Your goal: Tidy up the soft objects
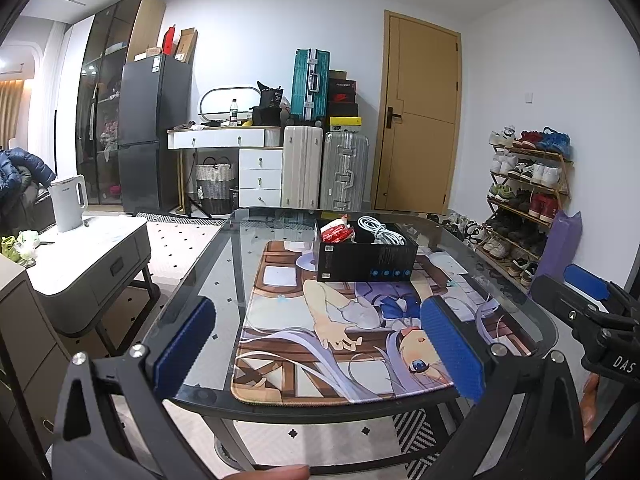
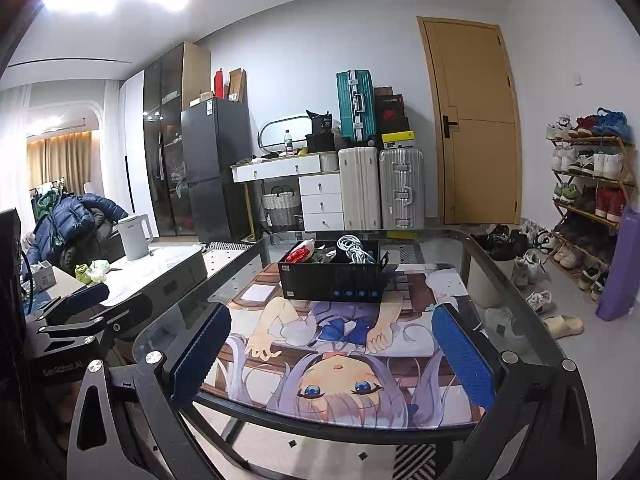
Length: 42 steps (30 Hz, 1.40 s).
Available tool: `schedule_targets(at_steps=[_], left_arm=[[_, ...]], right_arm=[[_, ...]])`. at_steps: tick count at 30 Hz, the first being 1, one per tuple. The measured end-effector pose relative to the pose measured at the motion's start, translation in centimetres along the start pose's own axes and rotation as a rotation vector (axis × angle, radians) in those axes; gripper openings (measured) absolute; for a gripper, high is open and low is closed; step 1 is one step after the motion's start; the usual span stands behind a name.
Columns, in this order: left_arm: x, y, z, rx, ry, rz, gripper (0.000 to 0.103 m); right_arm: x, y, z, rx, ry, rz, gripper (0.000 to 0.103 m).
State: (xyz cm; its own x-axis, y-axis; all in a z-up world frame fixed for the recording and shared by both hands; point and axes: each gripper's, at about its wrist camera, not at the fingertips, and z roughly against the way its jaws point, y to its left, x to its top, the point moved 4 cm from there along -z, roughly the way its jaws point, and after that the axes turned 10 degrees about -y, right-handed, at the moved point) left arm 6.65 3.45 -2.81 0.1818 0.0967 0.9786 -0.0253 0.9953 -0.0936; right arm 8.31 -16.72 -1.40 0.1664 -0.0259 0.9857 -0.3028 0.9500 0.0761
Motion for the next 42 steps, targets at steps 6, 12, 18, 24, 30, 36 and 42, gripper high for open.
schedule_targets(at_steps=[6, 12, 18, 24, 30, 36, 42], left_arm=[[0.02, -0.06, 0.05, -0.004, 0.003, 0.0, 0.103], [0.05, -0.06, 0.07, -0.004, 0.003, 0.0, 0.103], [0.13, -0.03, 0.11, -0.005, 0.002, 0.003, 0.103], [0.26, -0.06, 0.04, -0.01, 0.008, 0.008, 0.103], [0.21, -0.1, 0.03, -0.012, 0.009, 0.009, 0.103], [0.18, -0.06, -0.06, -0.013, 0.011, 0.009, 0.103], [0.16, -0.02, -0.05, -0.015, 0.011, 0.01, 0.103]], right_arm=[[-0.08, 0.09, 0.0, 0.002, 0.0, 0.003, 0.102], [-0.13, 0.11, 0.04, 0.004, 0.001, 0.006, 0.102], [-0.13, 0.08, 0.02, 0.004, 0.0, 0.006, 0.102], [-0.2, 0.09, -0.02, 0.009, 0.001, 0.01, 0.102], [-0.24, 0.12, -0.04, 0.008, 0.001, 0.012, 0.102], [-0.21, 0.09, 0.01, 0.01, 0.002, 0.009, 0.102], [-0.1, 0.08, -0.04, 0.006, 0.006, 0.002, 0.102]])
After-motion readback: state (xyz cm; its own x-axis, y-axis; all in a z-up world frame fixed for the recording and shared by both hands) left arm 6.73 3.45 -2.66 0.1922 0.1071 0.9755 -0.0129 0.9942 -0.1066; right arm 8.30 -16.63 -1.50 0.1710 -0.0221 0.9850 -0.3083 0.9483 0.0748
